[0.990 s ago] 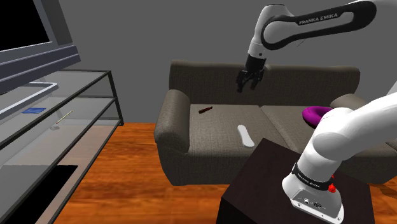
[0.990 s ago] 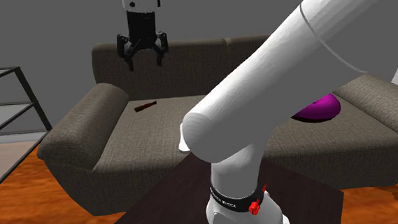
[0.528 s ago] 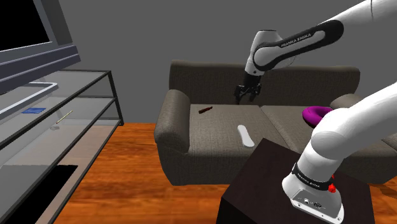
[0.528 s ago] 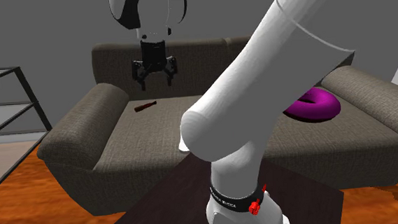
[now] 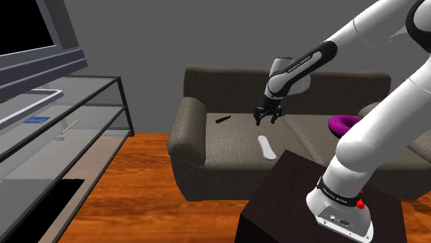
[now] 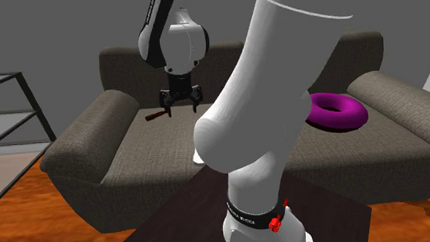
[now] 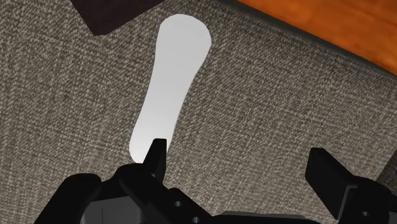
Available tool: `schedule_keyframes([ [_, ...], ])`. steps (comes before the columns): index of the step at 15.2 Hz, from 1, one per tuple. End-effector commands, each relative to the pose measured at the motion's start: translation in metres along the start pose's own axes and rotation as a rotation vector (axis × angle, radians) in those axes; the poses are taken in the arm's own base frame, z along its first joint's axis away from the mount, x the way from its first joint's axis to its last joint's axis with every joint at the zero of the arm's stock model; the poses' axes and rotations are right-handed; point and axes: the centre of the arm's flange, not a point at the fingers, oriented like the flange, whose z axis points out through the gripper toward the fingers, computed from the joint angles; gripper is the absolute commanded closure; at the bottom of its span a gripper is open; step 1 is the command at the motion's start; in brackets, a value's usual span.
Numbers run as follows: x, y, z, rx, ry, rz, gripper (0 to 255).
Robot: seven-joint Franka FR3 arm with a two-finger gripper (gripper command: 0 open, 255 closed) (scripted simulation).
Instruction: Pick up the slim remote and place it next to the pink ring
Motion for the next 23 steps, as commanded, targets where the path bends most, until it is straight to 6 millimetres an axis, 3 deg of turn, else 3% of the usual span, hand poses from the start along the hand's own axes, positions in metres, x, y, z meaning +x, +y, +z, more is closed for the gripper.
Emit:
schedule_keyframes([
  [1,0.003,0.009,0.023,-0.006,-0.003,0.035,0],
  [11,0.020,0.064,0.141,-0.031,-0.030,0.208,0],
  [19,0.019,0.067,0.183,-0.032,-0.031,0.212,0],
  [23,0.019,0.067,0.183,-0.032,-0.031,0.212,0],
])
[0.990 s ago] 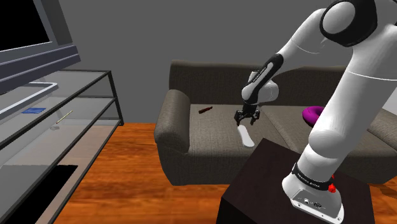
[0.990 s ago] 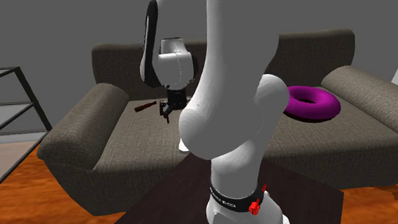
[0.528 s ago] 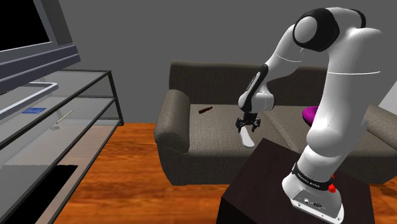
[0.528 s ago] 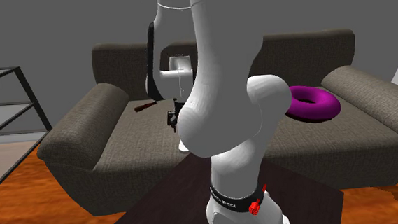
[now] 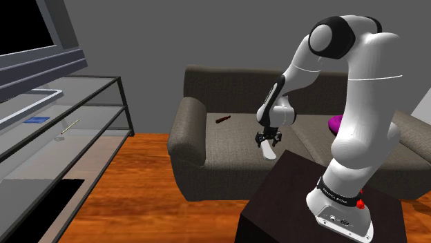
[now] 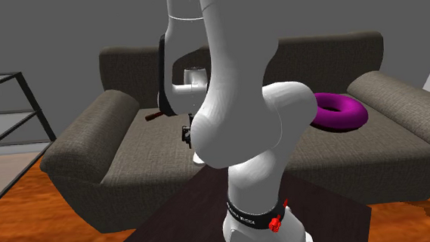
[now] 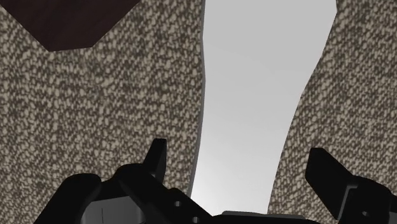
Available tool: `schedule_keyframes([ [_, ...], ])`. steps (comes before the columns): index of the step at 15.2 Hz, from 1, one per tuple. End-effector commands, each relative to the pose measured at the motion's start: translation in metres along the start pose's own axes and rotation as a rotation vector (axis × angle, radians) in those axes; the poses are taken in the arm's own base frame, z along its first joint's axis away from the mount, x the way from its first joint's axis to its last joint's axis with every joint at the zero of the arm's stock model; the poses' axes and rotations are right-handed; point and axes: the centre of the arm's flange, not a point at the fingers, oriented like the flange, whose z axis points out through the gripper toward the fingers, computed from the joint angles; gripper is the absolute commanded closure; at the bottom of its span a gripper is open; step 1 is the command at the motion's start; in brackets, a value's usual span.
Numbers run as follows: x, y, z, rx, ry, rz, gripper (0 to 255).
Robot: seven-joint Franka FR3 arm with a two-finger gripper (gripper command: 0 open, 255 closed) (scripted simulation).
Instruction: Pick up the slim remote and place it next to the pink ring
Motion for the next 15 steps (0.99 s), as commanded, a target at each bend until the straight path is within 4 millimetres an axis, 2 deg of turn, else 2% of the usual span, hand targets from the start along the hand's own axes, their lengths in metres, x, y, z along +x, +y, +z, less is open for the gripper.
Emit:
schedule_keyframes([
  [1,0.0002,0.0001,0.0004,0.000,0.000,0.000,0],
  [4,0.0002,0.0000,0.0004,0.000,0.000,0.000,0],
  [5,0.0002,0.0000,0.0004,0.000,0.000,0.000,255],
  [14,0.0002,0.0001,0.0004,0.000,0.000,0.000,255],
  [15,0.0002,0.0000,-0.0048,0.000,0.000,0.000,255],
])
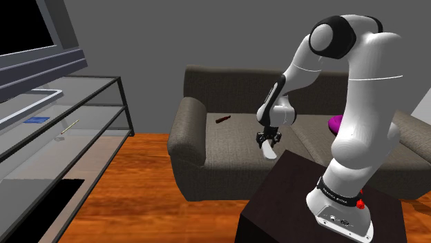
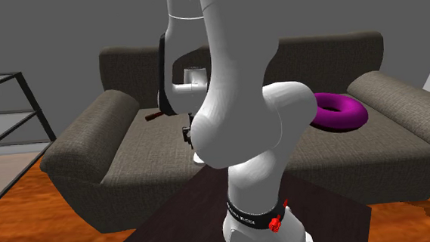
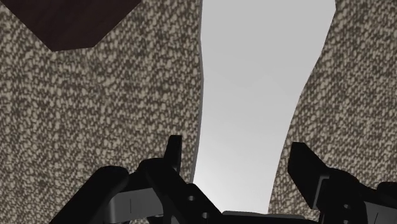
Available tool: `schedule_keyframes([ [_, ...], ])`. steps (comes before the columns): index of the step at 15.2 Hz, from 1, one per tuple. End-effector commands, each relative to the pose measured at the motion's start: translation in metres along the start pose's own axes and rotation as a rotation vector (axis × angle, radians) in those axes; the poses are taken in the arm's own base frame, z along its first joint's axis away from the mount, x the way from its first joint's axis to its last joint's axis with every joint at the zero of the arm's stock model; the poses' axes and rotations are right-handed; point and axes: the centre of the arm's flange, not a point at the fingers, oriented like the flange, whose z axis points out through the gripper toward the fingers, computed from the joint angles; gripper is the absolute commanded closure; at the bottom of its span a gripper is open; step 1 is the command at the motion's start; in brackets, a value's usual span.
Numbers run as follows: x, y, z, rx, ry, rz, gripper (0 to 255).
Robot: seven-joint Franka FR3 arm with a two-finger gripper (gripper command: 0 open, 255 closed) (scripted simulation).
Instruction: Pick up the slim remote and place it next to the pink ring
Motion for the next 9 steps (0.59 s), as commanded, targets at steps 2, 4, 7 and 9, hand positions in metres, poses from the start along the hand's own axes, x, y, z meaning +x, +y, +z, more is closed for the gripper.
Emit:
schedule_keyframes([
  [2,0.000,0.000,-0.013,0.000,0.000,0.000,255],
  [4,0.000,-0.001,-0.024,0.000,0.000,0.000,255],
  [7,0.000,-0.001,-0.040,0.000,0.000,0.000,255],
  [9,0.000,-0.001,-0.050,0.000,0.000,0.000,255],
])
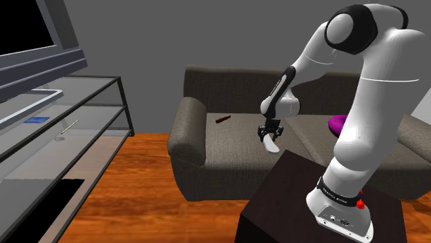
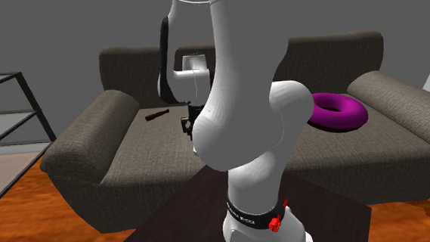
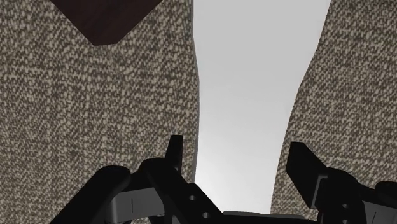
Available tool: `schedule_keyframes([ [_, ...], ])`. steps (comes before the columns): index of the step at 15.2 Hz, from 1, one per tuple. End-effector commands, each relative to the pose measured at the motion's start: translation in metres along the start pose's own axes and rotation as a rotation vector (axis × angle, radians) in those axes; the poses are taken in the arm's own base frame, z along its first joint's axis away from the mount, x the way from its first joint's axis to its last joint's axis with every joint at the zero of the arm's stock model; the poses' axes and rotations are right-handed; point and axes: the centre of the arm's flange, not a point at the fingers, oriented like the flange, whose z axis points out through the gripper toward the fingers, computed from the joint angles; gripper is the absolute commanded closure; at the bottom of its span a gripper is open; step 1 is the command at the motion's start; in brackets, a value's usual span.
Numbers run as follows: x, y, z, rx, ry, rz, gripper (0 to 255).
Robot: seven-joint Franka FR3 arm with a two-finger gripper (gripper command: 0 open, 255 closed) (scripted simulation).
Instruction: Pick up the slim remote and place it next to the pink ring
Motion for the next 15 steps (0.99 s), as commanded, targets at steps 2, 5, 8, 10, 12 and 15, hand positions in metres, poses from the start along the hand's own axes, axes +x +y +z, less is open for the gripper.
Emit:
schedule_keyframes([
  [2,-0.001,-0.001,-0.015,0.000,0.000,0.000,255],
  [5,0.000,-0.001,-0.031,0.000,0.000,0.000,255],
  [8,0.000,-0.001,-0.047,0.000,0.000,0.000,255],
  [10,0.000,-0.001,-0.058,0.000,0.000,0.000,255],
  [12,0.000,-0.001,-0.068,0.000,0.000,0.000,255],
  [15,0.000,-0.002,-0.084,0.000,0.000,0.000,255],
])
